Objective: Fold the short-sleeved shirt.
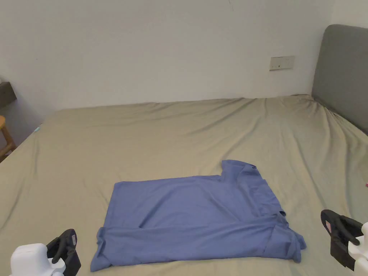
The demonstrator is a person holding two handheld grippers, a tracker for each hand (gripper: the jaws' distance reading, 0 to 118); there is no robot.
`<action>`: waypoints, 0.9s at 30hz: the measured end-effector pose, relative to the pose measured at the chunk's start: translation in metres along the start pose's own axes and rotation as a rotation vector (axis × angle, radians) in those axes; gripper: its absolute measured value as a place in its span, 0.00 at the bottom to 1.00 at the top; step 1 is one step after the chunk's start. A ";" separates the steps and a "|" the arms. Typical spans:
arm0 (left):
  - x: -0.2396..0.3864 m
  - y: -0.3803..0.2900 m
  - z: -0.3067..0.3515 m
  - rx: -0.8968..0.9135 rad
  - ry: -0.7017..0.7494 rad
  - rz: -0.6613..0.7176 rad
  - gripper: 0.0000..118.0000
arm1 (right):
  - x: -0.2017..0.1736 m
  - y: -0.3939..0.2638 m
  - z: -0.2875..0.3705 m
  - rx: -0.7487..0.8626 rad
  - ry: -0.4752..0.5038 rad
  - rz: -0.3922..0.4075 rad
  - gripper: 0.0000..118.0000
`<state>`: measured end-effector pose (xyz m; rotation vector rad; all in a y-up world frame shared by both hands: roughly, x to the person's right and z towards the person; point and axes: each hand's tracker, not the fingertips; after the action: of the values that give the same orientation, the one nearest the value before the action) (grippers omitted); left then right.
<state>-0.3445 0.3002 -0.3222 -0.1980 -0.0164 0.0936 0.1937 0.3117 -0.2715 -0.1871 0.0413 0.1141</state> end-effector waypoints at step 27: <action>-0.069 -0.065 -0.119 -0.485 0.005 0.135 0.00 | -0.010 -0.021 -0.030 -0.045 -0.014 -0.062 0.01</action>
<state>-0.4039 0.2069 -0.4270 -0.6845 -0.0209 0.2240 0.1855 0.2845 -0.2963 -0.2326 0.0187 0.0544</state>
